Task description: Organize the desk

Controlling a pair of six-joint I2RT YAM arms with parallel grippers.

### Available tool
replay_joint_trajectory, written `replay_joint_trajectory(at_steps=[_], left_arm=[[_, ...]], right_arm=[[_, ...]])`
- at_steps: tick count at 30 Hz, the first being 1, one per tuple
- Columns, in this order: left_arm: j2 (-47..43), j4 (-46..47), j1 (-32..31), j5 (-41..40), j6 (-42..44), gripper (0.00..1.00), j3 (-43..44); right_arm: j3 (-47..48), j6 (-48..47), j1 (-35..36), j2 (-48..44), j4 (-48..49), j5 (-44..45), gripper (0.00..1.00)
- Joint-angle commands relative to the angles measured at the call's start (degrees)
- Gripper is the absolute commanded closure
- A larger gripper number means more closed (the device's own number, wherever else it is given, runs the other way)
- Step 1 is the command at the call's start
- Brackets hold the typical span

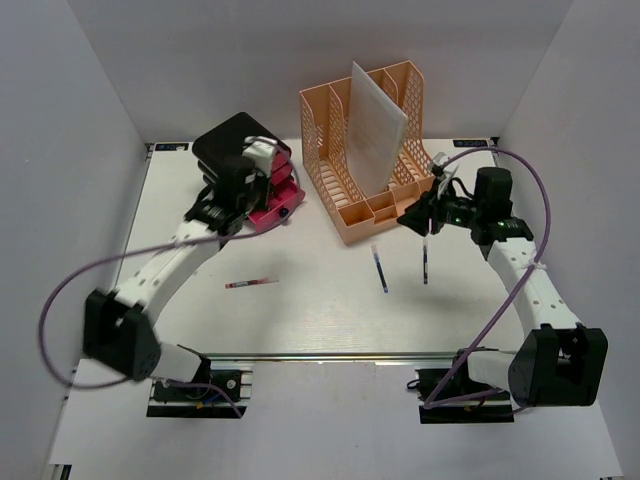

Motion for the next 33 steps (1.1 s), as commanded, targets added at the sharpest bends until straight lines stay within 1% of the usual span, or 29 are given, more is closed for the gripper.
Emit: replay_joint_trajectory(at_steps=[1, 2, 3, 4, 6, 7, 8, 10, 12, 17, 20, 24, 29, 33], left_arm=[[-14.1, -6.2, 0.5, 7.8, -20.7, 0.74, -8.7], [-16.9, -6.5, 0.5, 8.4, -22.1, 0.55, -11.2], [-21.6, -7.4, 0.5, 9.4, -23.1, 0.41, -13.3], [-24.2, -7.8, 0.5, 10.0, -24.7, 0.32, -16.9], [-28.5, -8.0, 0.5, 9.8, -25.7, 0.27, -20.1], [-32.5, -7.7, 0.5, 9.5, -26.1, 0.25, -23.5], [-34.4, -6.6, 0.5, 8.4, -26.1, 0.25, -25.1], [-38.5, -6.0, 0.5, 7.3, -25.4, 0.24, -27.6], [-40.1, -5.8, 0.5, 5.3, -25.2, 0.24, -30.3], [-44.2, -8.3, 0.5, -0.3, -24.9, 0.24, -30.8], [-47.7, -7.7, 0.5, -0.8, -25.4, 0.24, -31.7], [-49.4, -7.5, 0.5, -2.2, -25.4, 0.23, -31.9], [-49.5, -7.7, 0.5, -1.8, -25.4, 0.23, -31.8], [-49.9, -7.8, 0.5, -2.1, -25.4, 0.23, -31.8]], right_arm=[[3.6, -5.9, 3.4, 0.8, -9.0, 5.9, 0.53], [3.4, -6.5, 5.1, 1.5, -10.2, 8.3, 0.52], [3.6, -7.3, 6.9, 2.1, -13.0, 12.9, 0.52], [3.8, -7.9, 8.2, 2.9, -14.3, 15.4, 0.52], [4.5, -8.1, 10.8, 5.8, -18.0, 21.5, 0.52], [4.8, -7.9, 11.3, 7.2, -18.8, 23.3, 0.51], [4.6, -7.8, 11.8, 8.0, -19.2, 26.9, 0.5], [4.3, -8.3, 14.6, 10.5, -21.1, 30.2, 0.46], [3.5, -8.2, 16.6, 11.6, -21.2, 35.2, 0.44], [1.8, -6.5, 21.4, 16.3, -19.4, 42.4, 0.4], [1.5, -5.9, 23.1, 19.2, -17.8, 44.3, 0.39], [1.4, -3.4, 24.4, 21.6, -15.4, 45.4, 0.45], [1.1, -1.9, 25.7, 24.1, -13.0, 46.0, 0.5], [1.0, -0.3, 26.8, 25.7, -11.9, 44.8, 0.51]])
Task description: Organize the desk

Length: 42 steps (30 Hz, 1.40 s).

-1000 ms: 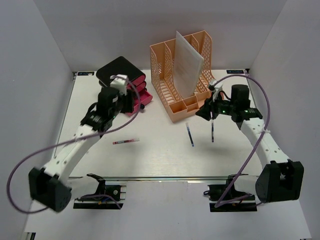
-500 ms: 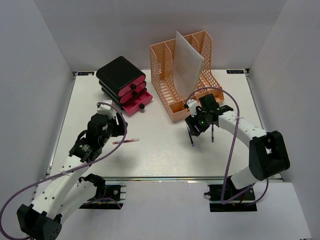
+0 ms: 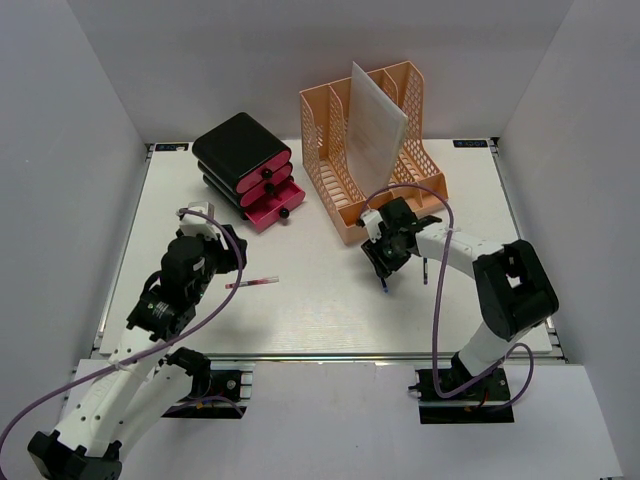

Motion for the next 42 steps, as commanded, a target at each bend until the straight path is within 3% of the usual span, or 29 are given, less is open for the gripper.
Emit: replay_joint_trajectory(at_steps=[1, 11, 17, 22, 27, 30, 37, 39, 42], left_arm=[[-0.7, 0.2, 0.2, -0.9, -0.5, 0.23, -0.4], [-1.2, 0.2, 0.2, -1.4, -0.6, 0.23, -0.5], [-1.3, 0.3, 0.2, -1.1, -0.5, 0.23, -0.6], [-1.2, 0.5, 0.2, -0.7, -0.6, 0.23, -0.7], [-0.5, 0.5, 0.2, -0.6, -0.7, 0.23, -0.7], [-0.9, 0.4, 0.2, -1.7, -0.8, 0.23, -0.8], [-3.3, 0.5, 0.2, -5.2, -1.2, 0.23, -1.1], [-4.0, 0.8, 0.2, -5.4, -1.2, 0.23, -1.4], [-4.2, 0.9, 0.2, -5.9, -1.3, 0.23, -1.4]], right_arm=[[-0.5, 2.6, 1.1, 0.9, 2.8, -0.5, 0.51], [-2.8, 3.8, 2.6, 3.8, 4.7, 2.9, 0.61], [-5.3, 2.7, 2.4, 0.7, 4.0, 3.6, 0.93], [-4.1, -3.4, 2.6, -1.7, 0.0, 0.0, 1.0], [9.1, -24.0, 3.8, -3.2, -17.9, -15.2, 1.0], [19.0, -31.9, 7.3, -1.4, -28.4, -17.7, 1.0], [43.6, -42.2, 13.5, 9.2, -36.7, -12.2, 1.0], [51.4, -43.5, 15.0, 13.5, -35.6, -7.8, 1.0], [55.0, -49.0, 16.1, 17.1, -29.4, -1.3, 1.0]])
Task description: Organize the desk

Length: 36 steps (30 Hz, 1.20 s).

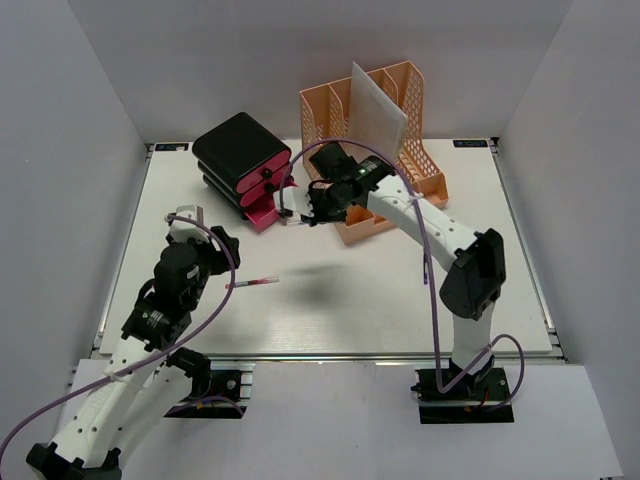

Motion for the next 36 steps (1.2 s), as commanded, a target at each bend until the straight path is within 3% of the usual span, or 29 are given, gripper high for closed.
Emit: replay_joint_trajectory(at_steps=[1, 6, 10, 14, 19, 23, 28, 30, 36], left_arm=[[-0.5, 0.7, 0.2, -1.6, -0.3, 0.23, -0.4], [-0.4, 0.7, 0.2, -1.6, -0.2, 0.23, -0.4], [-0.1, 1.0, 0.2, -1.2, -0.2, 0.23, -0.4], [0.1, 1.0, 0.2, -0.7, -0.1, 0.23, -0.3], [-0.2, 1.0, 0.2, -0.2, 0.1, 0.23, -0.3], [-0.3, 1.1, 0.2, 0.0, 0.1, 0.23, -0.2], [-0.4, 1.3, 0.2, 0.4, 0.3, 0.23, -0.3], [-0.3, 1.3, 0.2, 0.5, 0.4, 0.23, -0.3], [-0.3, 1.3, 0.2, 0.6, 0.3, 0.23, -0.4]], right_arm=[[3.1, -11.9, 1.8, 3.2, 4.1, 8.1, 1.0], [0.0, -24.3, 2.8, 5.5, 18.8, 9.9, 1.0], [5.1, -27.9, 2.8, 11.1, 24.2, 10.2, 1.0], [4.1, -34.3, 2.7, 14.8, 29.5, 8.9, 1.0], [5.1, -35.9, 2.6, 19.5, 36.9, 8.6, 1.0], [9.8, -35.5, 2.3, 23.7, 38.8, 8.8, 1.0], [8.6, -35.6, 2.1, 25.0, 41.6, 8.9, 1.0], [8.3, -35.2, 2.1, 25.2, 42.0, 9.0, 0.97], [7.3, -33.8, 2.1, 25.2, 42.6, 9.2, 0.72]])
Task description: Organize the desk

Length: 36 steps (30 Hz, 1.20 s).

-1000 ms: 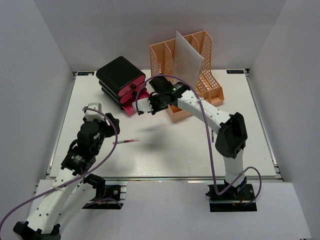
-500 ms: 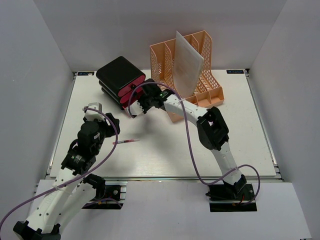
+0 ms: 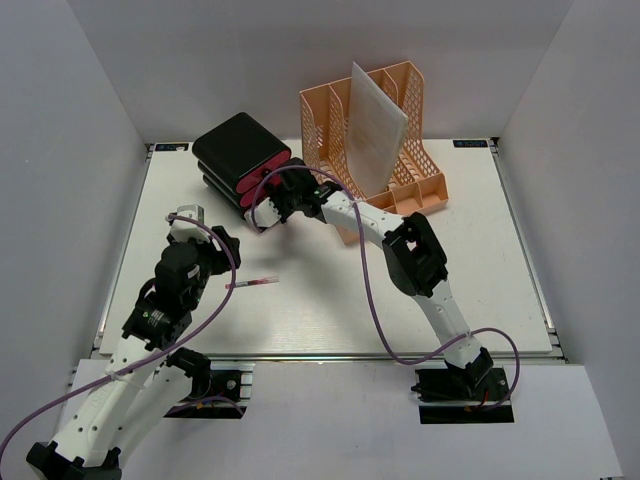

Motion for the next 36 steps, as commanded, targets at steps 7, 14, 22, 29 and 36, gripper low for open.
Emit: replay_joint_trajectory(at_steps=[7, 14, 22, 29, 36], left_arm=[[0.6, 1.5, 0.2, 2.1, 0.2, 0.23, -0.6], [5.5, 4.3, 0.2, 9.5, -1.4, 0.81, -2.0], [16.7, -2.4, -0.3, 12.0, -21.4, 0.98, 1.9], [23.3, -10.2, -0.3, 11.4, -48.4, 0.34, 4.2], [33.2, -26.9, -0.9, 3.8, -67.8, 0.19, 12.9]], right_arm=[[-1.2, 2.2, 0.0, -2.2, 2.8, -0.2, 0.65], [-2.9, 31.0, 0.0, -11.9, 1.9, -0.7, 0.92], [-15.6, 75.0, -7.9, -33.2, -14.4, -18.0, 1.0], [-35.9, 85.8, -18.5, -46.0, -12.3, -47.5, 0.19], [-51.0, 84.8, -22.8, -60.4, -1.6, -44.8, 0.55]])
